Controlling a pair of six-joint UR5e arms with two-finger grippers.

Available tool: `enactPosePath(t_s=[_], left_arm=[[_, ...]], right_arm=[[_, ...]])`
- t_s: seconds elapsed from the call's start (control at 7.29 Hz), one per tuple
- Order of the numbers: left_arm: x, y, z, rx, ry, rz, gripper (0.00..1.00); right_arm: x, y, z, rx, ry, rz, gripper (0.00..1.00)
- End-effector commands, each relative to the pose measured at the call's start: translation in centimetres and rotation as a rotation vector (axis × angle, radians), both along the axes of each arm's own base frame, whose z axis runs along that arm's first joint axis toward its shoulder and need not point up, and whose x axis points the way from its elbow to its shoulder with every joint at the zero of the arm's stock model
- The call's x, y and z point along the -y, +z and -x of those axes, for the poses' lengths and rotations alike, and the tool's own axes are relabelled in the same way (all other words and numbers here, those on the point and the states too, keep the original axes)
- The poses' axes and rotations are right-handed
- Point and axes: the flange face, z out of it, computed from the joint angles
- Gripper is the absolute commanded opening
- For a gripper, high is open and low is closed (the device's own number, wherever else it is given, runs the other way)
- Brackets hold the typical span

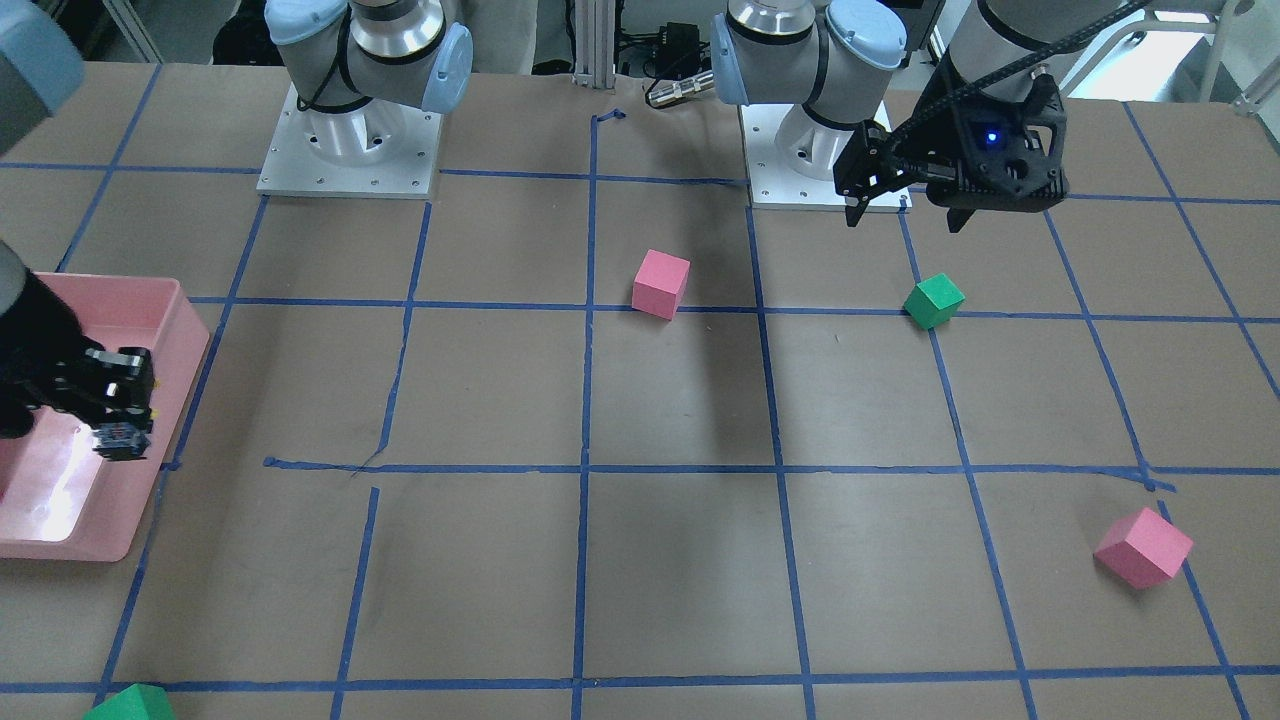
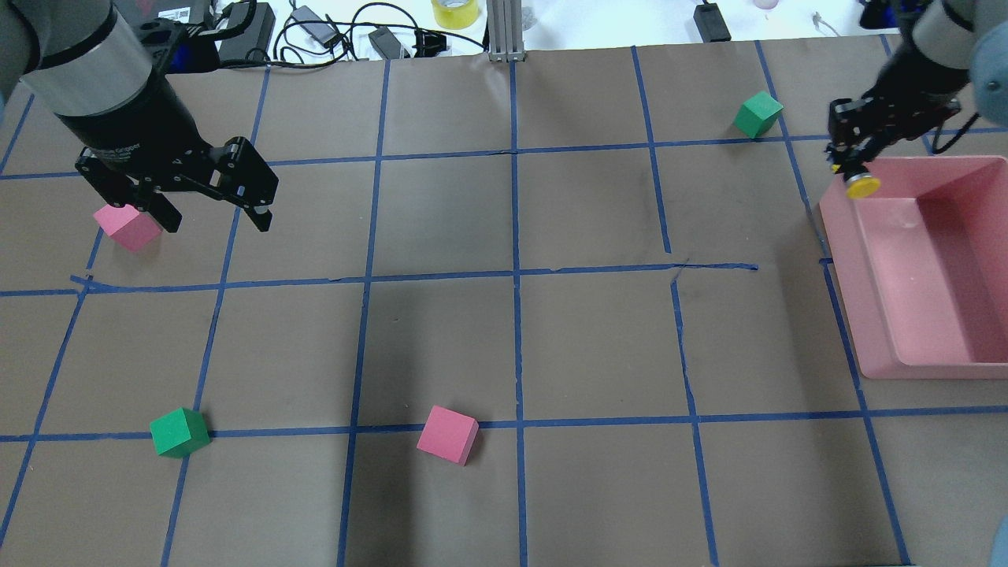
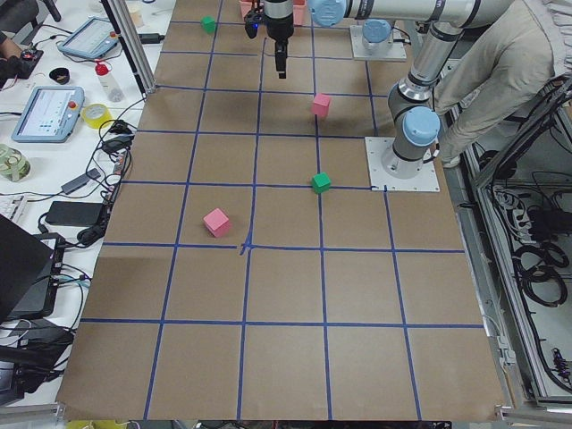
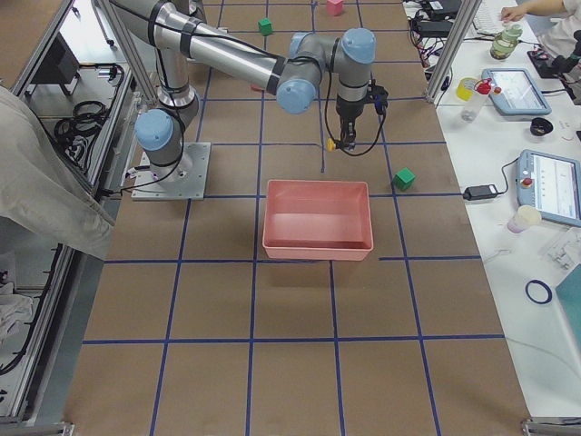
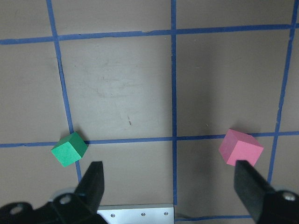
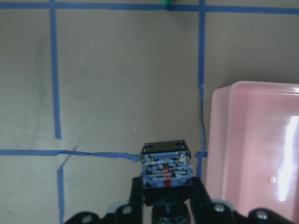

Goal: Align button upright
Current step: 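Lift the button out of the tray and carry it to the table center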

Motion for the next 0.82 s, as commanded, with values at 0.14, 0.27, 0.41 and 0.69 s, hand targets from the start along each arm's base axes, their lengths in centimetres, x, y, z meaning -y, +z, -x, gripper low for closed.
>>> enactPosePath(t_s=[0.14, 0.27, 0.41, 0.69], left_arm=[[-0.2, -0.3, -0.4, 0.034, -0.039, -0.007, 1.00], [-0.2, -0.3, -0.4, 0.035, -0.039, -0.007, 1.00], [-0.2, -0.2, -0.4, 0.035, -0.039, -0.006, 1.00], [-0.2, -0.3, -0.4, 0.036, -0.039, -0.009, 1.00]], right_arm=[[-1.8, -2.1, -21.8, 0.046, -0.081, 0.039, 0.00], [-2.7, -5.0, -28.3, 0.066, -0.084, 0.053, 0.00], [-3.0, -8.3, -32.5, 0.077, -0.079, 0.063, 0.00], [-4.4, -11.8, -37.0, 0.136, -0.088, 0.014, 0.00]])
